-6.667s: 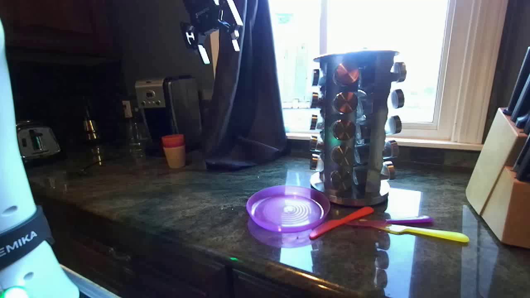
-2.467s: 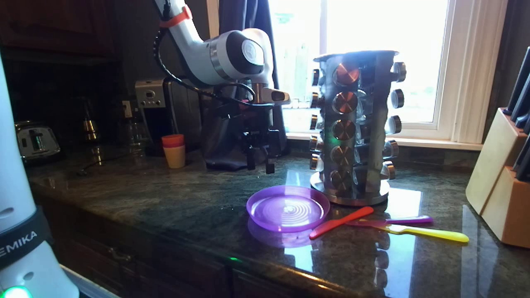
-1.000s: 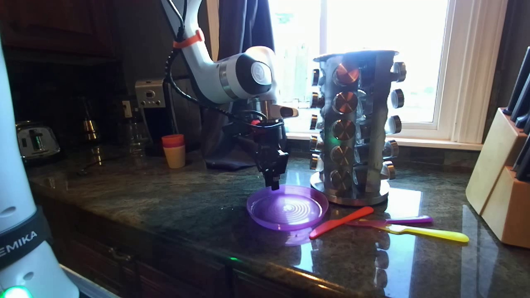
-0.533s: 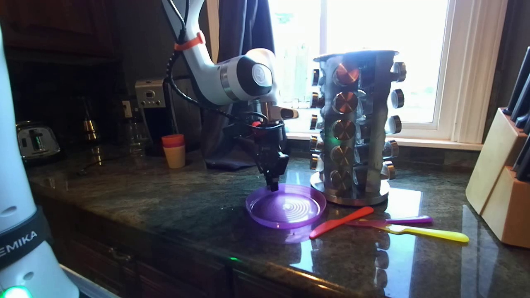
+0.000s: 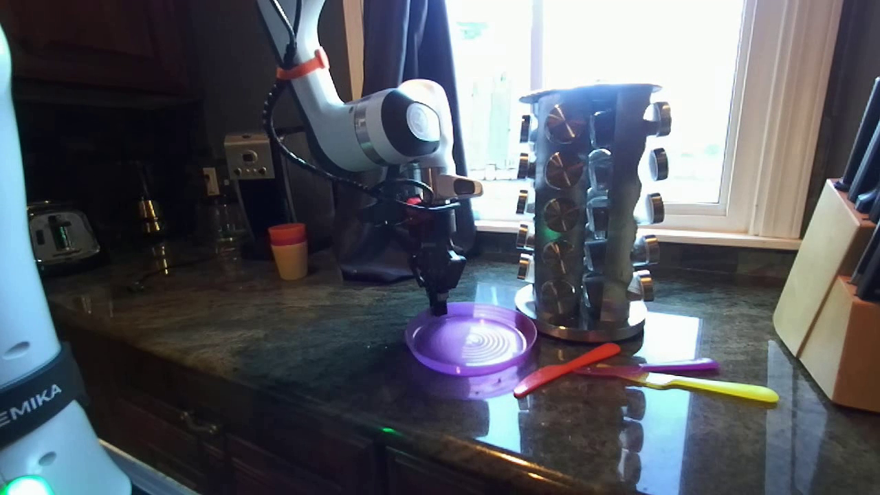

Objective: Move the purple plate to the left

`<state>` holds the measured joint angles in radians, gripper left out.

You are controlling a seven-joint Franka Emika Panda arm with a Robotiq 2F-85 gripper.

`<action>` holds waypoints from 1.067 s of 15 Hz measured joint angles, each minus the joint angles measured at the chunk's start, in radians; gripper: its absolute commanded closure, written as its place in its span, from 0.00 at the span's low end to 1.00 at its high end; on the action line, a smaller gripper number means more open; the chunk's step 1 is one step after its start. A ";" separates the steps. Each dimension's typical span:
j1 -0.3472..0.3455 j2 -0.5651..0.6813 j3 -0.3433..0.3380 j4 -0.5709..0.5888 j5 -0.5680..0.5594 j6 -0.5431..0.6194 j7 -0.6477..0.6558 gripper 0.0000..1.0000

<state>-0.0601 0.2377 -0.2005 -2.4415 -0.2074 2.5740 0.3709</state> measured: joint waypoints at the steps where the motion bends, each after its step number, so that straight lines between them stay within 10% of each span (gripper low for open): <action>1: 0.006 -0.010 0.005 -0.007 0.000 -0.012 -0.004 0.99; 9: 0.034 -0.091 0.085 -0.060 -0.006 -0.105 -0.086 0.99; 16: 0.091 -0.211 0.138 -0.155 -0.245 -0.105 -0.034 0.99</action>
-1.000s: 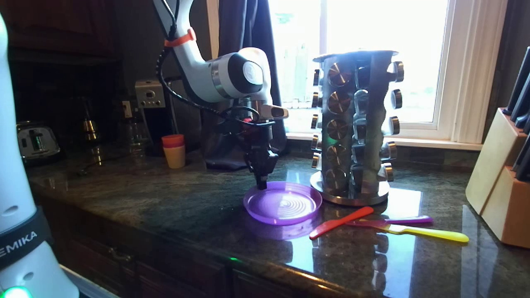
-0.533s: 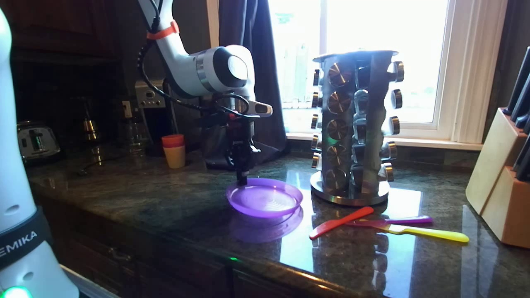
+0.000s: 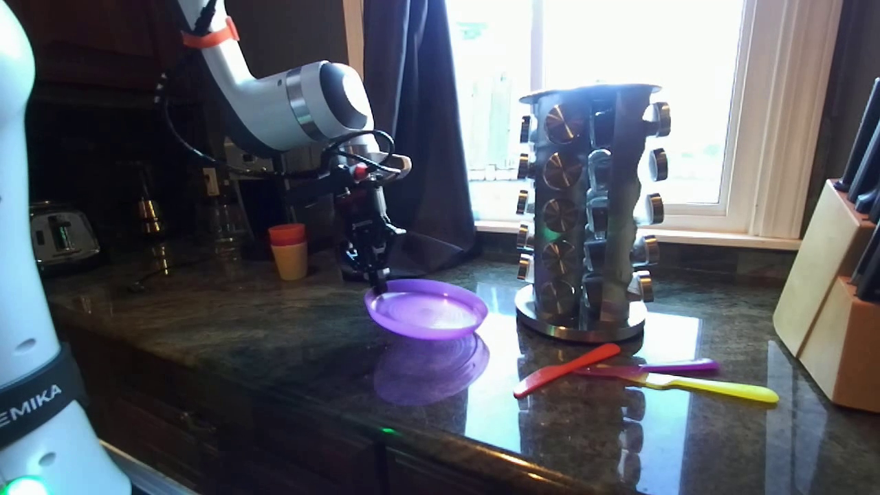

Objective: Move the purple plate to the left

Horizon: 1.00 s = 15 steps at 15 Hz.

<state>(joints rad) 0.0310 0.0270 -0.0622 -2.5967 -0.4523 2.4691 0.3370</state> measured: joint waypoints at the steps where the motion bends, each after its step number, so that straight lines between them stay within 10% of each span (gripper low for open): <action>1: 0.007 -0.021 0.016 -0.016 -0.037 0.000 0.014 0.99; 15: 0.096 -0.233 0.302 -0.144 -0.348 0.015 0.065 0.99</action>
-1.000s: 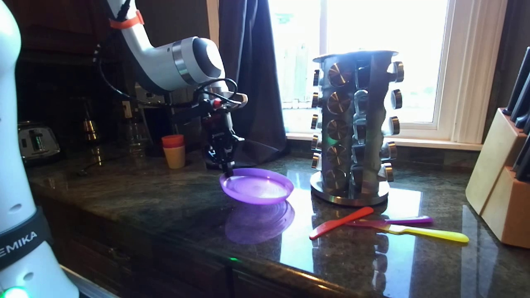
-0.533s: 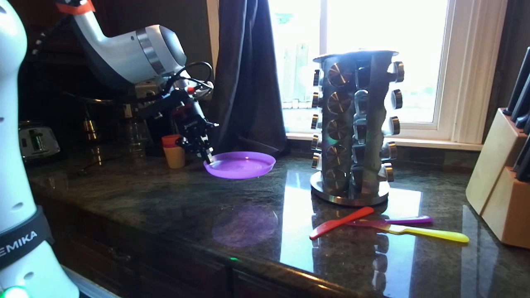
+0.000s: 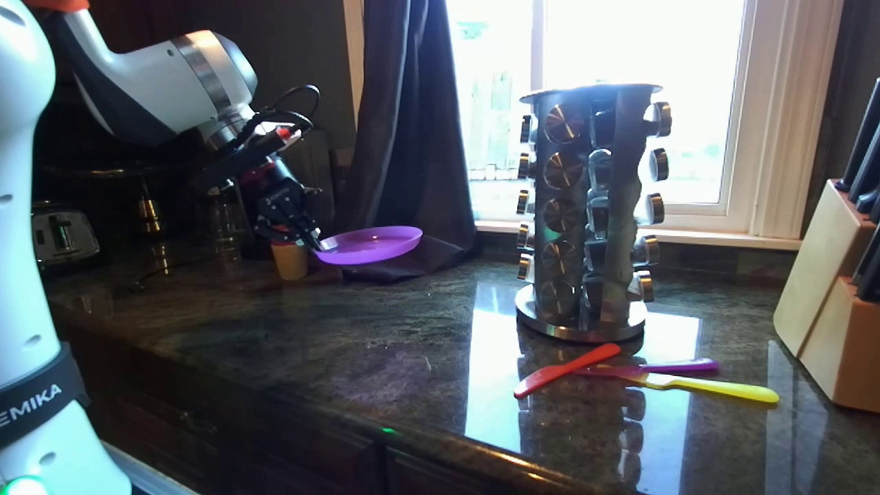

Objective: Move the purple plate to the left

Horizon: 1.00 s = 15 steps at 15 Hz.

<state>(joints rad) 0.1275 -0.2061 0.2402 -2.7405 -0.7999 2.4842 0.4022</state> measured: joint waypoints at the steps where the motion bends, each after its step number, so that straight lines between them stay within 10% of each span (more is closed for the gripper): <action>1: 0.008 -0.004 0.007 -0.006 -0.024 0.011 -0.012 0.99; 15: 0.034 0.005 0.018 0.000 -0.088 0.073 -0.120 0.99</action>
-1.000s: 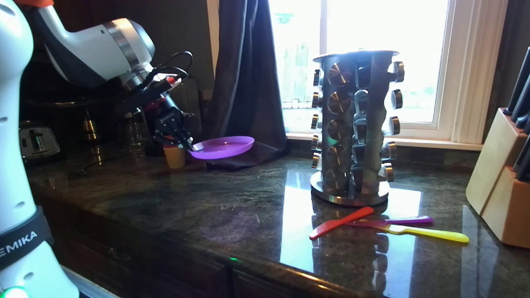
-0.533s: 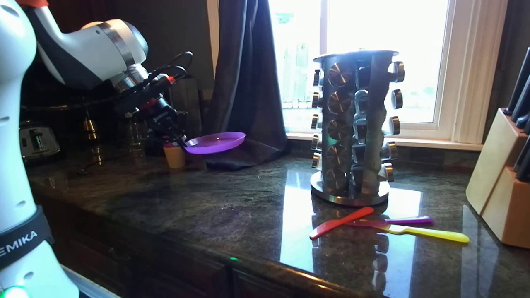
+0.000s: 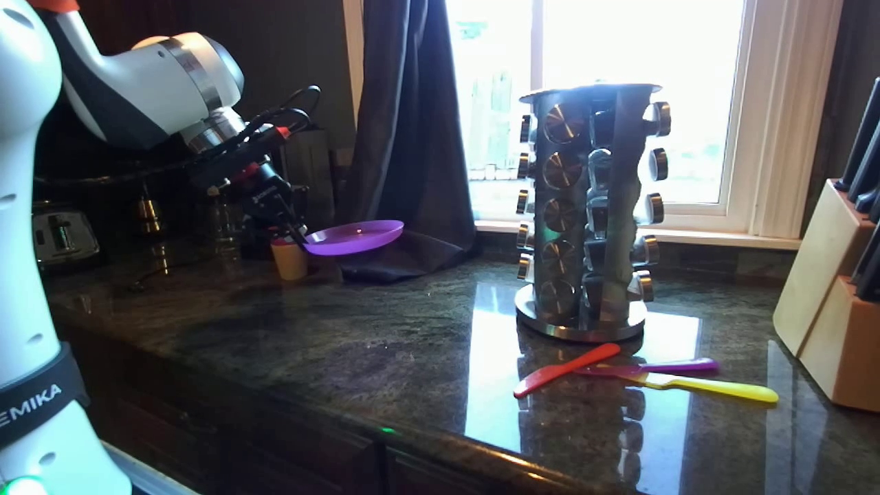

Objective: Move the purple plate to the left

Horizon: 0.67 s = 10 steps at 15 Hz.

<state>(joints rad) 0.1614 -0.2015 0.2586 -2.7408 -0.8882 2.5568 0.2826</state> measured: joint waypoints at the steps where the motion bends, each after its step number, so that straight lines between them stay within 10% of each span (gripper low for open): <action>1: 0.015 0.009 0.007 0.005 0.003 0.000 -0.033 0.99; 10: 0.177 0.081 0.072 0.042 0.306 -0.058 -0.376 0.99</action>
<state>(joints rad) 0.3381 -0.1203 0.3306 -2.6988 -0.5822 2.4984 -0.0934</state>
